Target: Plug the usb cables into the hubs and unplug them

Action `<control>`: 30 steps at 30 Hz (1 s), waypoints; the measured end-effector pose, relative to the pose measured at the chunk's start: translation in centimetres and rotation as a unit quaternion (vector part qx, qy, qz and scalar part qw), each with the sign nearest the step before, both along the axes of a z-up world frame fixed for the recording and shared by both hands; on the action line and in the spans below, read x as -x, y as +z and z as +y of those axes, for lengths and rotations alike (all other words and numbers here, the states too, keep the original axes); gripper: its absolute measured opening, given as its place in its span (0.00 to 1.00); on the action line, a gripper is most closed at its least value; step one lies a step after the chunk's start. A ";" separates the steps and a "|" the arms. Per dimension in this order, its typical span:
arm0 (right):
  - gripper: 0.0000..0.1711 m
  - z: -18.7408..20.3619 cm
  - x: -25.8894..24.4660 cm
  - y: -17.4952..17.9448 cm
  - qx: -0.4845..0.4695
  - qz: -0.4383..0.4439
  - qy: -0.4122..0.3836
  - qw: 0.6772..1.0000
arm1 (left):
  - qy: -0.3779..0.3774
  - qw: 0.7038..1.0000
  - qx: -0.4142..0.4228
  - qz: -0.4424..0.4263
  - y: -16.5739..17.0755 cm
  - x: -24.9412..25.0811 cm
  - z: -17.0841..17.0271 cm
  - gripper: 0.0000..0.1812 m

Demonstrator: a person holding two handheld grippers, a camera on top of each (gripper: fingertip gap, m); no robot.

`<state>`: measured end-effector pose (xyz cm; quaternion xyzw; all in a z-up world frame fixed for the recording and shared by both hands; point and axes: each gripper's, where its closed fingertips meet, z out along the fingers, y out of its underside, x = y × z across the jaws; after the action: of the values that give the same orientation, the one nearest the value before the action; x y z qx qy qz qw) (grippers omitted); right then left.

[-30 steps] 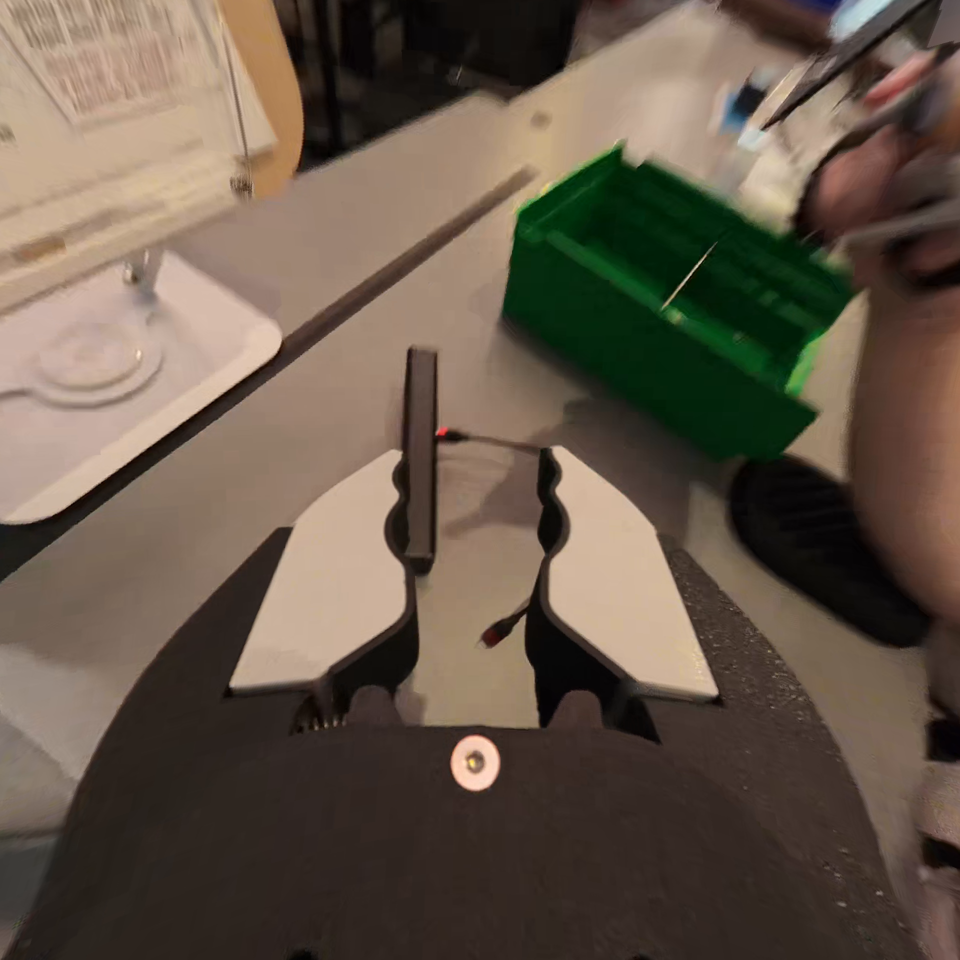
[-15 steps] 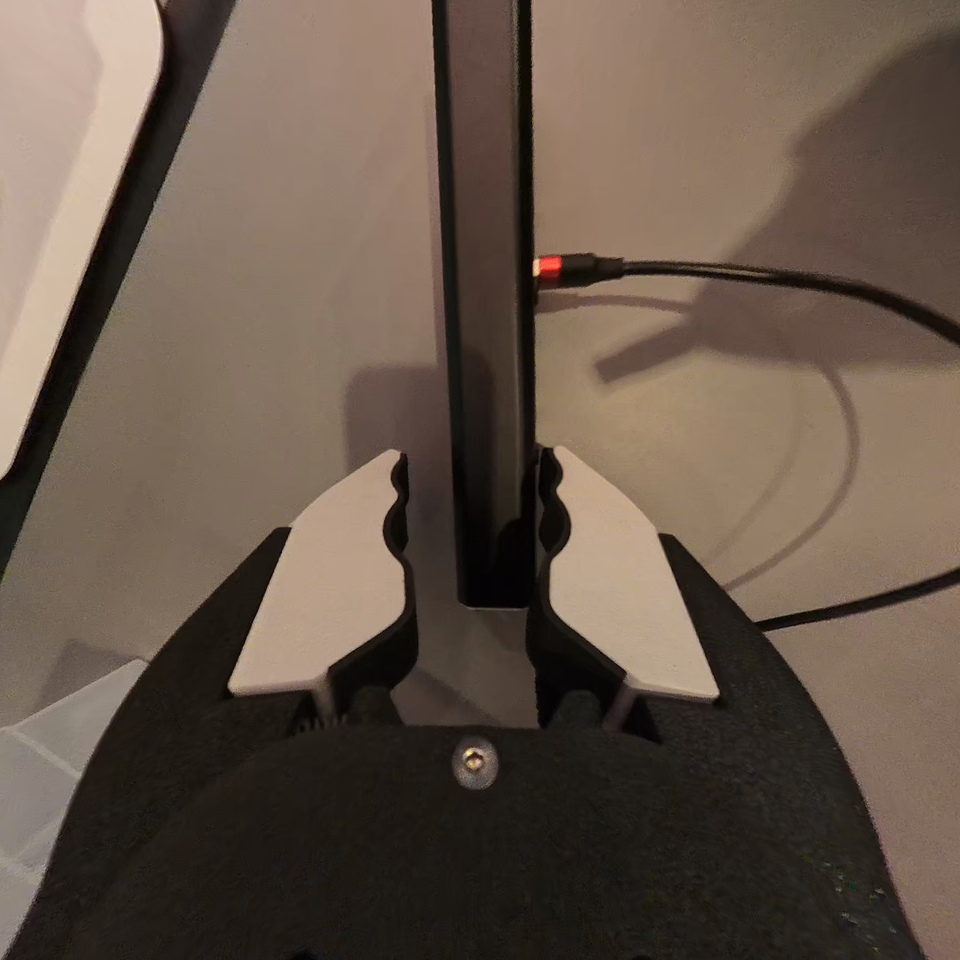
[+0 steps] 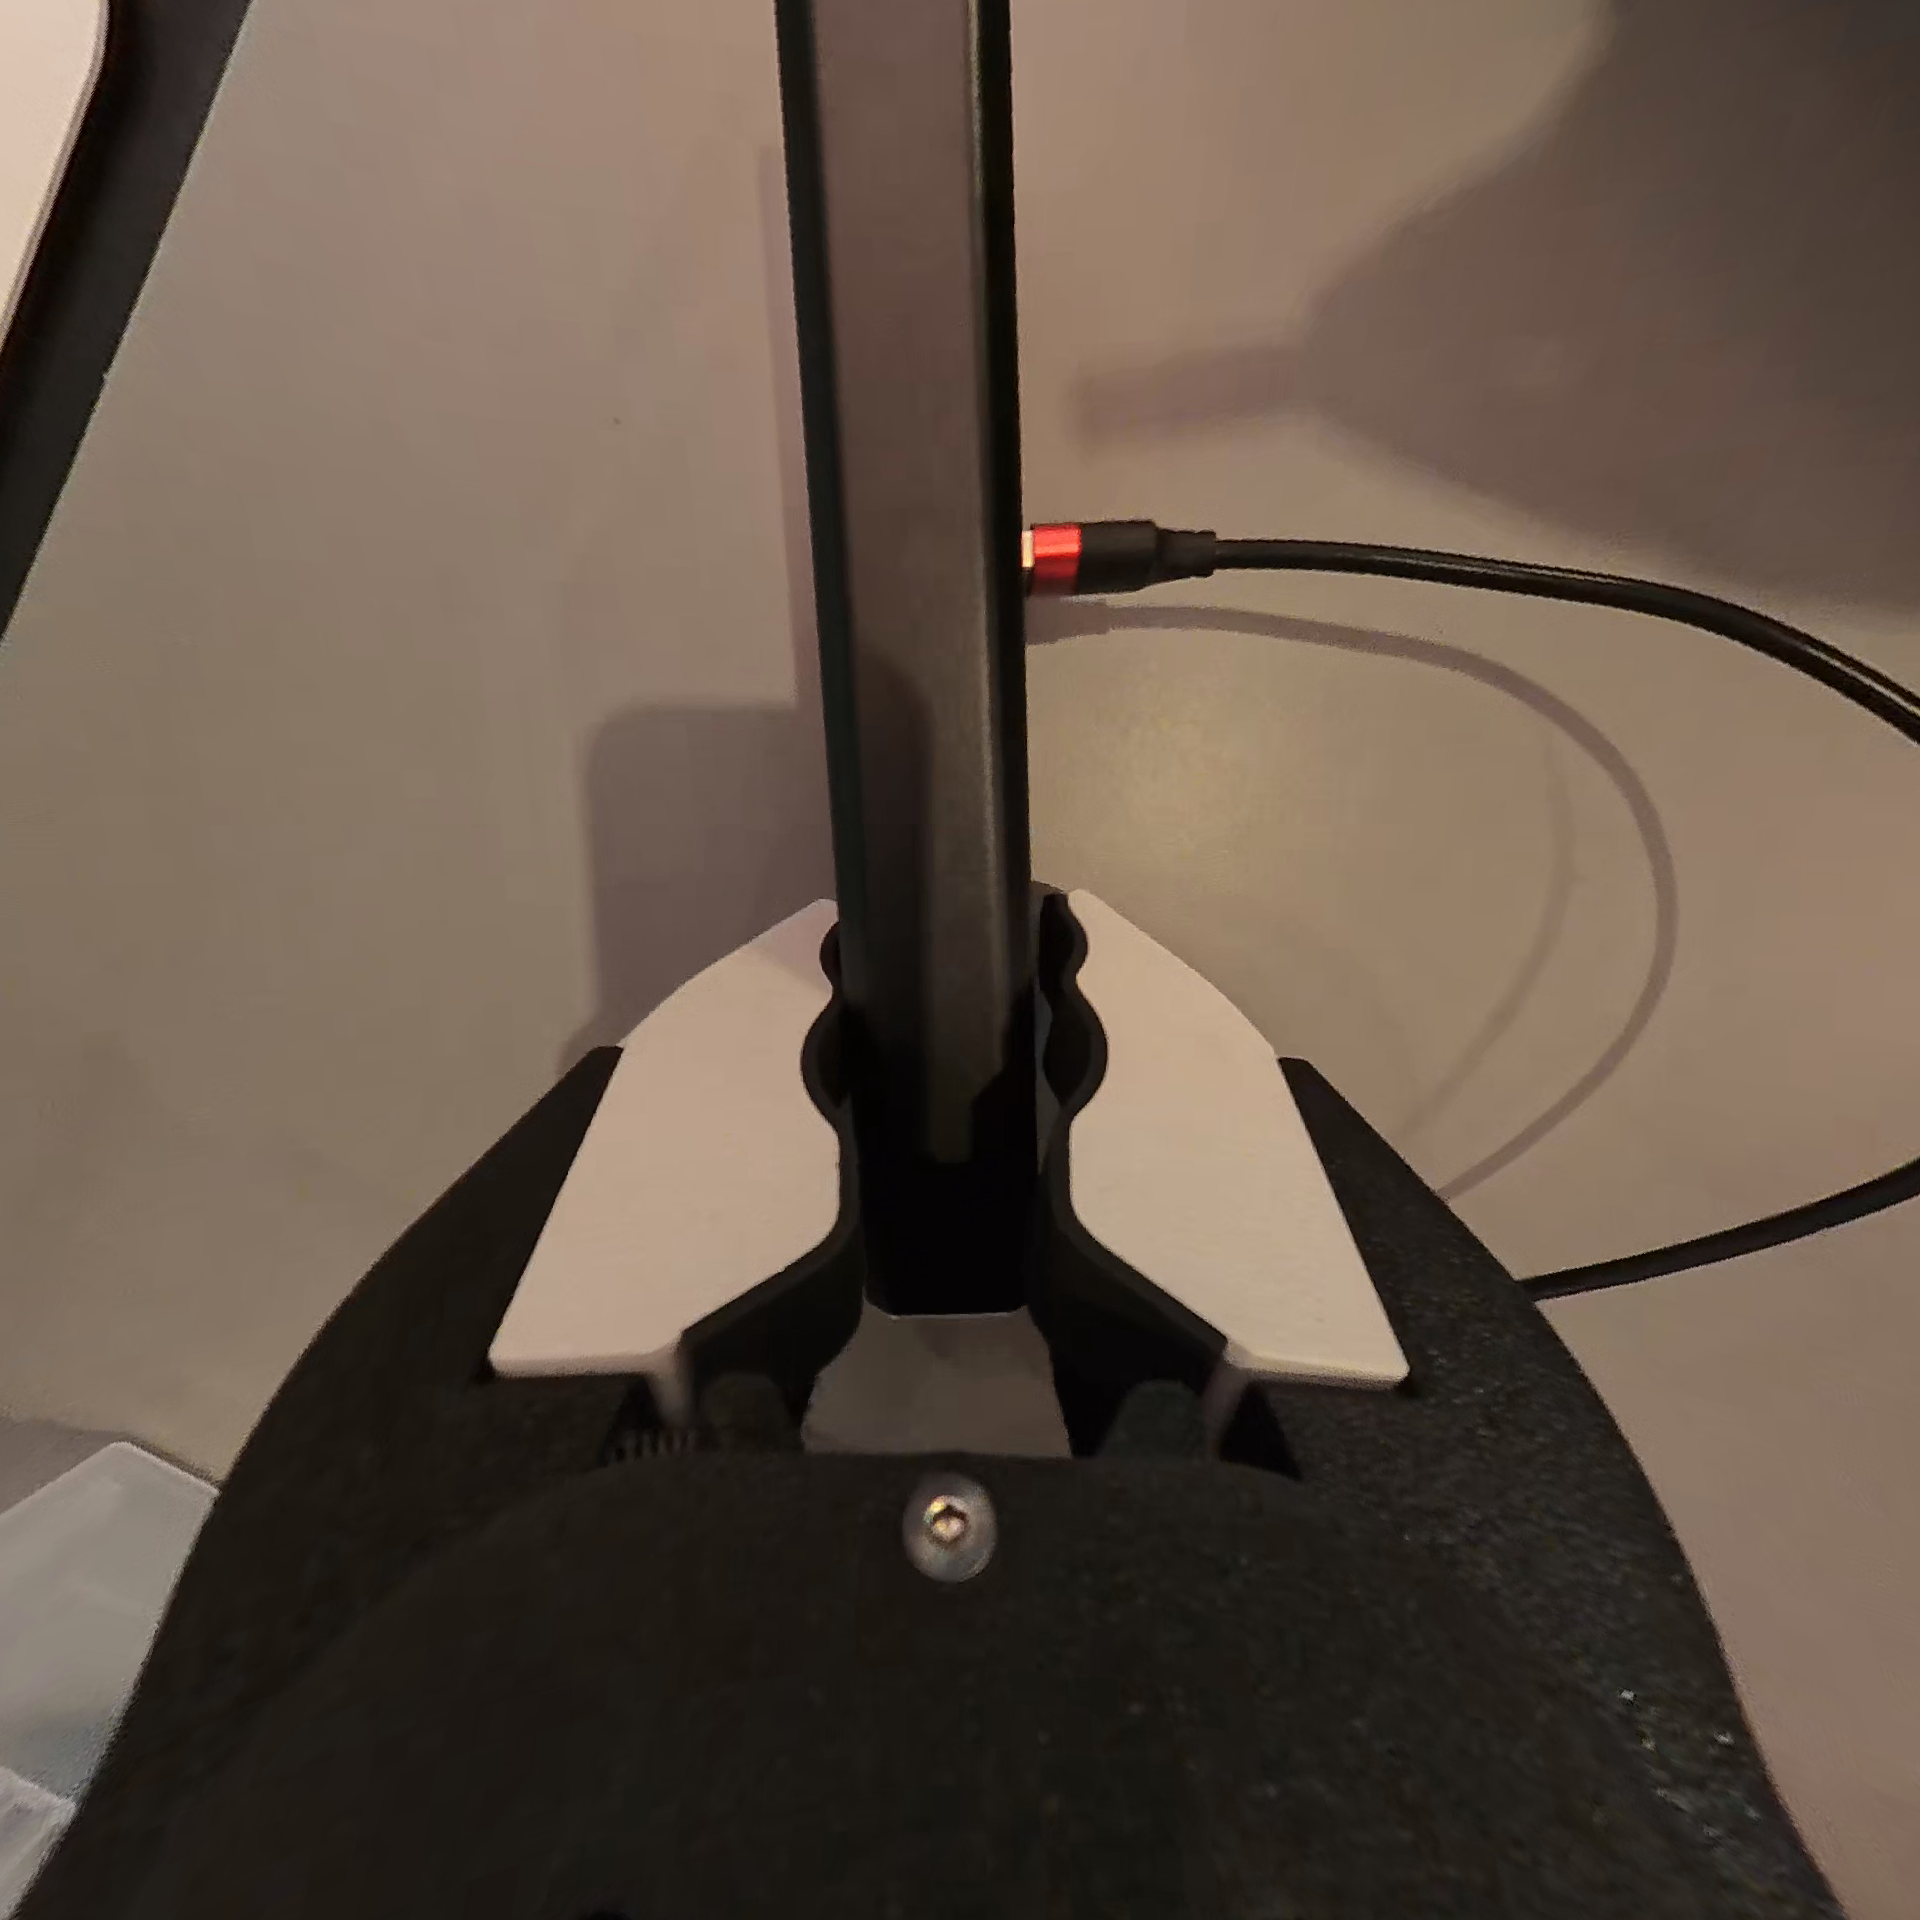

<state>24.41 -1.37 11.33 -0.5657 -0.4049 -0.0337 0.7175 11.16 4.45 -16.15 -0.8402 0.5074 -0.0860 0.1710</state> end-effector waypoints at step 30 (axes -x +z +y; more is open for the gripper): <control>0.05 1.4 0.0 -0.2 0.058 0.071 -0.022 0.996 | 0.036 0.723 0.347 -0.597 15.1 -4.4 -2.9 0.17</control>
<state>24.40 0.01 11.15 -0.6161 -0.3415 0.0140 0.7097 15.56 1.52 -1.05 -0.6333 0.2047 -0.7335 0.1380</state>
